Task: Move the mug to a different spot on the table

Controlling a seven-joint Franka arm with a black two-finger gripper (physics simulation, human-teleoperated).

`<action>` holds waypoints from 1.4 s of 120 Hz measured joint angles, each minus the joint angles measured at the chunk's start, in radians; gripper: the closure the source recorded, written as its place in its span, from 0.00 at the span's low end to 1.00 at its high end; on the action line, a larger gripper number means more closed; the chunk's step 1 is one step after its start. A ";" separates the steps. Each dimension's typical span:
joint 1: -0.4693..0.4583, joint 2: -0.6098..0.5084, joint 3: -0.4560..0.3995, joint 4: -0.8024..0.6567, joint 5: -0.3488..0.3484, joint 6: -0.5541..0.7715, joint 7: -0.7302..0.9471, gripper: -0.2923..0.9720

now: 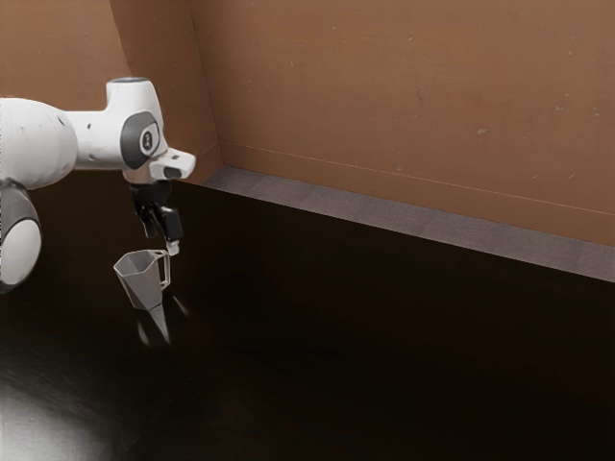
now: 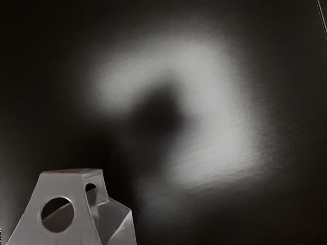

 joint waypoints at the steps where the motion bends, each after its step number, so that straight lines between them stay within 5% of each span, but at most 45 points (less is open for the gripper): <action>1: 0.001 0.002 0.000 -0.001 -0.001 0.002 0.007 0.23; 61: 0.008 0.025 0.019 -0.058 -0.072 0.056 0.269 0.23; 168: 0.008 0.067 0.011 -0.005 0.041 0.091 -0.098 0.23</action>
